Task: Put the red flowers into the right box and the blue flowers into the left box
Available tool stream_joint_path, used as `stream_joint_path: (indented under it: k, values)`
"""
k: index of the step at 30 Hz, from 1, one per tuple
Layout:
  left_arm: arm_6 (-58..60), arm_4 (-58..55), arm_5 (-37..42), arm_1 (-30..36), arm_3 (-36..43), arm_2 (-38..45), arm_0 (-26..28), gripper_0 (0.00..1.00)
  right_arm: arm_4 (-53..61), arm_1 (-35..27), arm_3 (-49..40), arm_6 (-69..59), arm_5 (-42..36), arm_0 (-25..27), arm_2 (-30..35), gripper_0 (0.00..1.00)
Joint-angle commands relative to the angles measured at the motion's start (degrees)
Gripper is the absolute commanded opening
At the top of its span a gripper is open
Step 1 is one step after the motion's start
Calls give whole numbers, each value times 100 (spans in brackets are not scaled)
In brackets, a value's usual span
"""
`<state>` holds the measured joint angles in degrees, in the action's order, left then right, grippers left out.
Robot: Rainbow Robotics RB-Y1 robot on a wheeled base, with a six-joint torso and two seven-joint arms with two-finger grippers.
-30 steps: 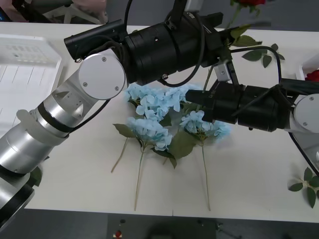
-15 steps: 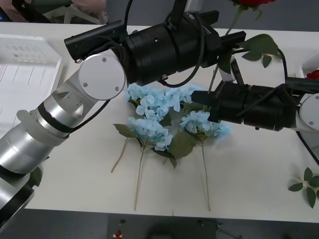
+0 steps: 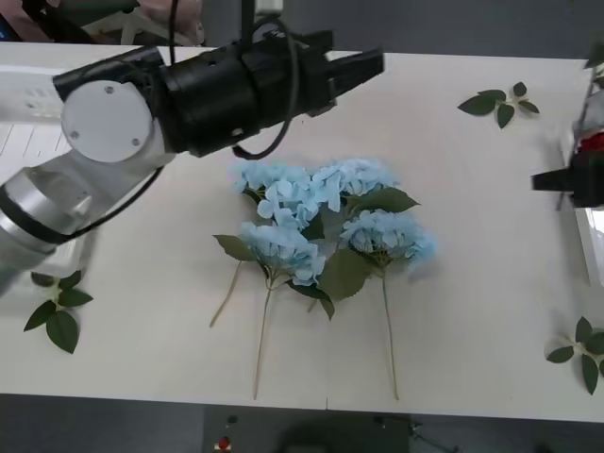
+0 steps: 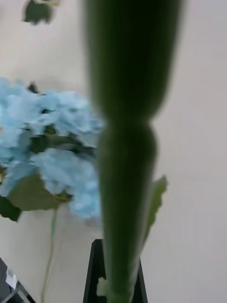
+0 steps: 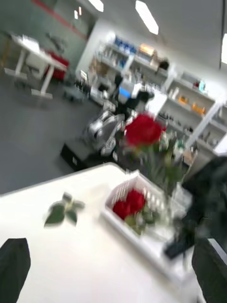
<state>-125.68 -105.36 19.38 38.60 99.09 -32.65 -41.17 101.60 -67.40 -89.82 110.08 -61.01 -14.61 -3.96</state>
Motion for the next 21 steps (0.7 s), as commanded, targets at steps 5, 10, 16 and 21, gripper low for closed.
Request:
stream_joint_path:
  k: [5,10,16,21]
  values:
    - [-53,-90,1982,1316,-883,-58,-93,100,-1643,-757,1696,-478,-1018,-921,361,0]
    - [-62,209,3133,1466,-1700,-58,-119,100,-2971,-774,2522,-399,-1133,-1281,238,0]
    - [-53,1668,3643,1079,-2368,-409,-348,100,-3876,-766,2917,-461,-711,-1290,-404,0]
    - [35,2265,3599,710,-2755,-1024,-805,100,-4509,-528,3322,-531,-95,-1290,-808,0]
